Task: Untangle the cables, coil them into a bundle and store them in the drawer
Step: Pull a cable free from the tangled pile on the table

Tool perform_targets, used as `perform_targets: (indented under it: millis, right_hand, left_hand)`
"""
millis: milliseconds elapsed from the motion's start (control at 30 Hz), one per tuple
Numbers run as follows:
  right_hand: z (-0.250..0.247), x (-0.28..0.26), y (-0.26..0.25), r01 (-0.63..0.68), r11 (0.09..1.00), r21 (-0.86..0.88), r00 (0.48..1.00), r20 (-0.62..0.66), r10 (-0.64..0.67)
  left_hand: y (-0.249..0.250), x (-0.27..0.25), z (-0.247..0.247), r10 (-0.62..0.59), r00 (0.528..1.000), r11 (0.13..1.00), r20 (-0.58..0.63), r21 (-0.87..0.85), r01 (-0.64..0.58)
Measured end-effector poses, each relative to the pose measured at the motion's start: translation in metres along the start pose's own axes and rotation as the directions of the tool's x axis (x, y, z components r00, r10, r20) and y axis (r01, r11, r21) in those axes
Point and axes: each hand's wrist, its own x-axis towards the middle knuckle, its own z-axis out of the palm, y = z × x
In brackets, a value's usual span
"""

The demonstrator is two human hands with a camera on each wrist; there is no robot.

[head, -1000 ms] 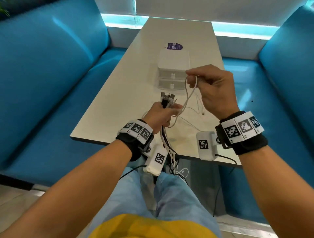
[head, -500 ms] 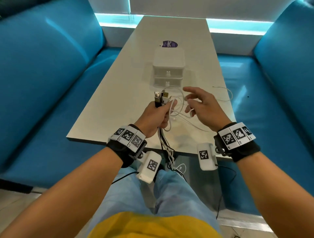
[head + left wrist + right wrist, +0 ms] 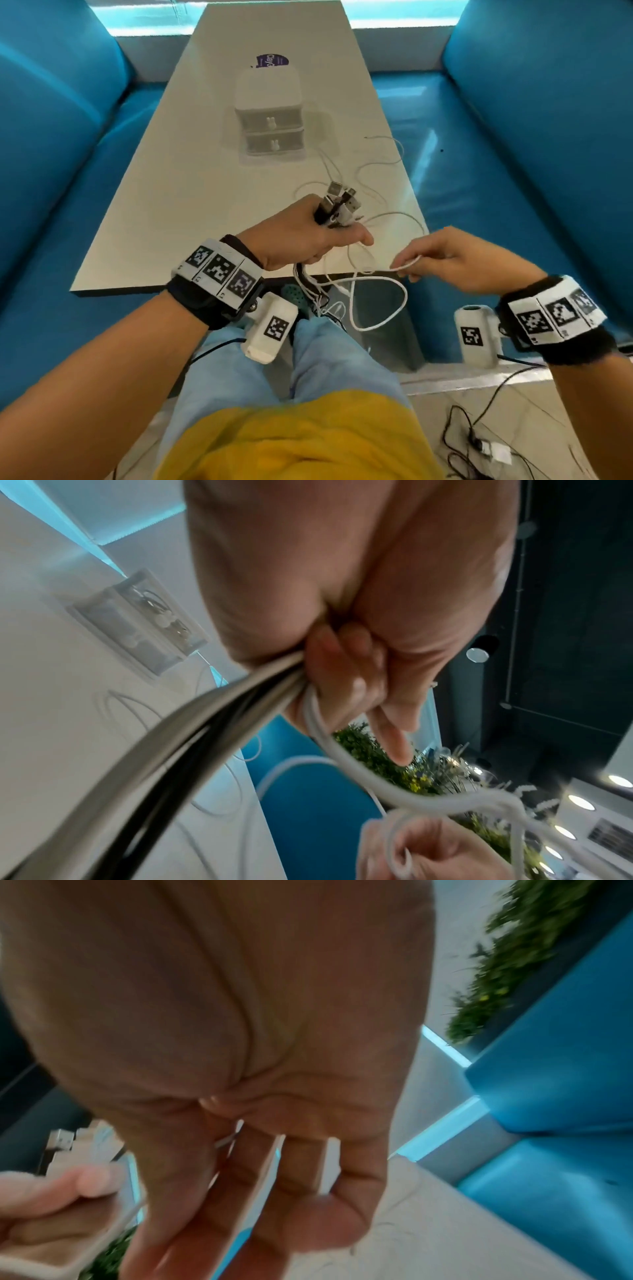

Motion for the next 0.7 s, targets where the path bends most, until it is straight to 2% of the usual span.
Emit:
perform_targets:
  millis: [67, 133, 267, 433, 533, 600, 700]
  right_hand:
    - [0.000, -0.019, 0.017, -0.046, 0.999, 0.012, 0.997, 0.055, 0.045]
    - [0.008, -0.032, 0.038, -0.151, 0.988, 0.037, 0.984, 0.099, 0.147]
    - [0.034, -0.041, 0.083, -0.357, 0.932, 0.063, 0.925, 0.161, 0.343]
    - [0.048, -0.036, 0.116, -0.489, 0.872, 0.001, 0.866, 0.115, 0.486]
    - [0.044, -0.038, 0.121, -0.506, 0.862, -0.026, 0.855, 0.118, 0.506]
    - [0.035, -0.045, 0.114, -0.507, 0.861, 0.034, 0.855, 0.147, 0.498]
    - [0.018, -0.063, 0.090, -0.422, 0.883, 0.204, 0.903, 0.186, 0.388]
  left_hand:
    - [0.003, 0.005, 0.009, -0.010, 0.999, 1.000, 0.039, 0.000, 0.010]
    - [0.006, 0.012, 0.017, -0.021, 0.998, 0.999, 0.061, -0.024, 0.023]
    - [0.009, 0.027, 0.033, -0.006, 0.997, 0.998, 0.078, -0.063, 0.011]
    - [0.006, 0.041, 0.057, -0.004, 0.995, 1.000, 0.097, 0.015, 0.003]
    - [0.004, 0.047, 0.070, -0.006, 0.994, 1.000, 0.112, 0.030, 0.002]
    - [0.003, 0.051, 0.077, -0.001, 0.992, 0.996, 0.125, 0.089, -0.011]
    - [0.001, 0.054, 0.084, 0.004, 0.993, 0.987, 0.115, 0.156, -0.022]
